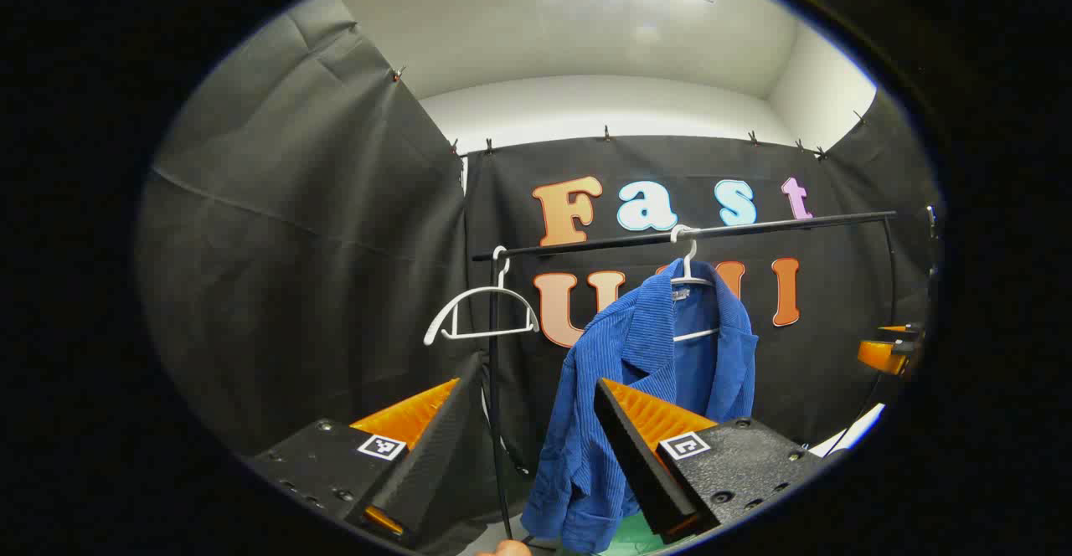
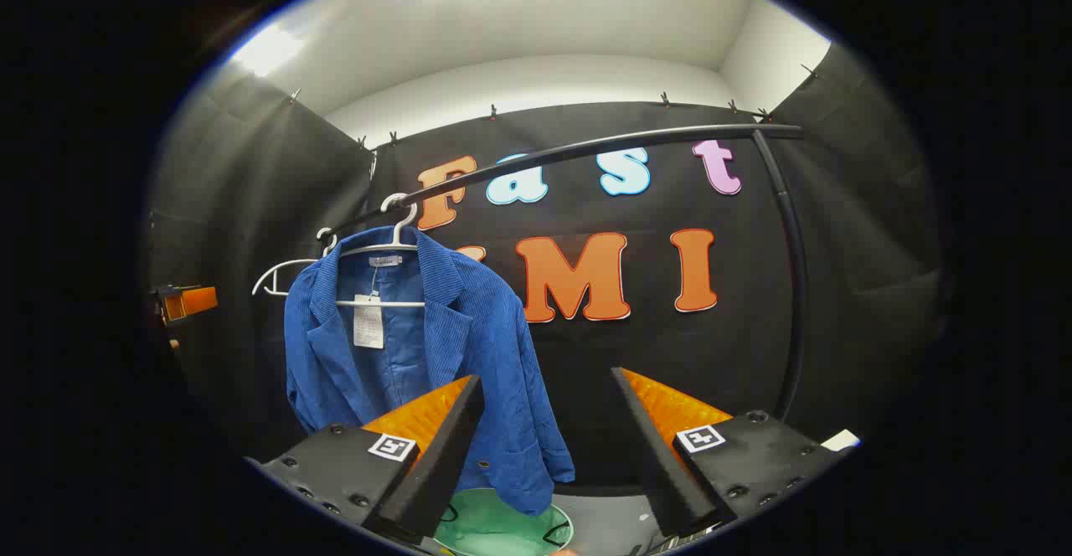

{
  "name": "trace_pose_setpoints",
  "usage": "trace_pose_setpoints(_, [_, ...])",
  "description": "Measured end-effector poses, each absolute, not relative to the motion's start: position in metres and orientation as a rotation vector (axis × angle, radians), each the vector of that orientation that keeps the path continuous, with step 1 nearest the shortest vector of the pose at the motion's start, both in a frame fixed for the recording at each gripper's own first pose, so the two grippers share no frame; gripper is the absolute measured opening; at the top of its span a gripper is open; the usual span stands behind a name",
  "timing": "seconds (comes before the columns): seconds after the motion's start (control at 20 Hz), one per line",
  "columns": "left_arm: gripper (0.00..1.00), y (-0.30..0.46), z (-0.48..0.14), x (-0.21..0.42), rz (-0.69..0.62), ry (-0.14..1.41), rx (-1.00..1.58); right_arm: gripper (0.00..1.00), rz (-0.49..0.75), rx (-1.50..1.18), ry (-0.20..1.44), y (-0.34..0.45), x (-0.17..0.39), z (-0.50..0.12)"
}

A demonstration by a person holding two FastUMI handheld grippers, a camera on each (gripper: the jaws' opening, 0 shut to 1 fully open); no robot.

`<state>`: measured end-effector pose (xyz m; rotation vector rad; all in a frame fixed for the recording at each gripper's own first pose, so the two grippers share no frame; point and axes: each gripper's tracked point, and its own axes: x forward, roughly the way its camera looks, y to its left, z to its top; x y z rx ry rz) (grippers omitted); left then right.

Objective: Grasp the clothes on the hanger with both hands and then place them into the laundry hamper below.

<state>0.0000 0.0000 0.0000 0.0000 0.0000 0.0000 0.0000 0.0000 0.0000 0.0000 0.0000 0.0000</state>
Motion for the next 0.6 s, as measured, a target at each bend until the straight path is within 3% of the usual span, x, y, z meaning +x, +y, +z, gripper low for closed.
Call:
trace_pose_setpoints(0.5, [0.93,-0.003,-0.007,0.001,-0.006,0.021,0.001,1.0,-0.002,0.01,0.01,-0.003,0.0,-0.006])
trace_pose_setpoints(0.55, [0.93,-0.003,-0.008,0.001,-0.005,0.023,0.001,0.89,-0.002,0.011,0.011,-0.003,0.001,-0.007])
trace_pose_setpoints(0.6, [0.95,-0.003,-0.01,0.003,-0.005,0.026,-0.001,0.89,-0.002,0.012,0.014,-0.003,0.003,-0.009])
